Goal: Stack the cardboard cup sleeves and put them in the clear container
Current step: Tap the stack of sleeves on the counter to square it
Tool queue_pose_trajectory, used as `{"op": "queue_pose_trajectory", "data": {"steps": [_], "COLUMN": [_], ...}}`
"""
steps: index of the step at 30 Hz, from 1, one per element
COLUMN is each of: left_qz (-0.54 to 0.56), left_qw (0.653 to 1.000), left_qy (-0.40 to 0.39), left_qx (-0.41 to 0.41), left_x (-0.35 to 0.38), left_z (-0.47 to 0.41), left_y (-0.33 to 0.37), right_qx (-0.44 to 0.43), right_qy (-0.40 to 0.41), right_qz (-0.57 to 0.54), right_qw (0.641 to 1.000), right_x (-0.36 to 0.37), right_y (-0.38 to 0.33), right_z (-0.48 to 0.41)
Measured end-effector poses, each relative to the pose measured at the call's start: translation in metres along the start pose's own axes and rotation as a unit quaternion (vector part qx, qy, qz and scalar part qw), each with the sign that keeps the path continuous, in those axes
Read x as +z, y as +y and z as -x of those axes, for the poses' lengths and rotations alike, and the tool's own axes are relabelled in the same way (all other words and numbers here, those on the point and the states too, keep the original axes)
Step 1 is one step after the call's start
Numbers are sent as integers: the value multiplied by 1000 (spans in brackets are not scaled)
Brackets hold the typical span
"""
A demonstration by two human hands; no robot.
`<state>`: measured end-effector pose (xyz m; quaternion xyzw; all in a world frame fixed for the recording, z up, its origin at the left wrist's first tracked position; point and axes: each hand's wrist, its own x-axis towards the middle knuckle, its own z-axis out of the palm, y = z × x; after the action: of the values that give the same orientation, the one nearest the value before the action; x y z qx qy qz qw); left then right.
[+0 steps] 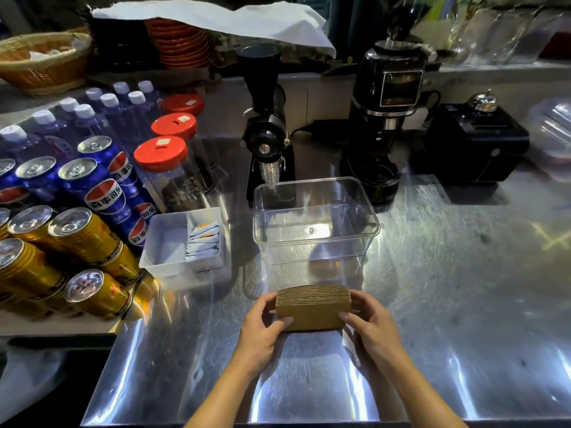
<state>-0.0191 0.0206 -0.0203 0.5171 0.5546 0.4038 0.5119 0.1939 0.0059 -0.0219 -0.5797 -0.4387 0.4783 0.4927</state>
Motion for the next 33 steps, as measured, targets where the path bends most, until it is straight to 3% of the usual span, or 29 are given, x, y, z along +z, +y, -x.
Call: {"op": "queue_pose_trajectory", "data": {"steps": [7, 12, 17, 20, 25, 33], "left_qz": [26, 9, 7, 6, 0, 5], "left_qw": [998, 991, 987, 989, 991, 974], "left_qy": [27, 83, 111, 125, 125, 130], "left_qx": [54, 105, 119, 85, -39, -185], "left_x": [12, 24, 27, 26, 25, 34], "left_z": [-17, -50, -96, -123, -155, -198], "left_y": [58, 103, 138, 144, 136, 110], "right_qx": [-24, -63, -46, -21, 57, 149], "right_qy": [1, 11, 2, -2, 18, 60], "right_qz": [-65, -49, -45, -21, 5, 65], "right_qw": [998, 997, 998, 1000, 998, 985], "right_x": [-2, -8, -7, 1, 14, 26], "right_y": [-54, -102, -139, -147, -134, -99], "right_z": [-25, -59, -110, -137, -175, -214]}}
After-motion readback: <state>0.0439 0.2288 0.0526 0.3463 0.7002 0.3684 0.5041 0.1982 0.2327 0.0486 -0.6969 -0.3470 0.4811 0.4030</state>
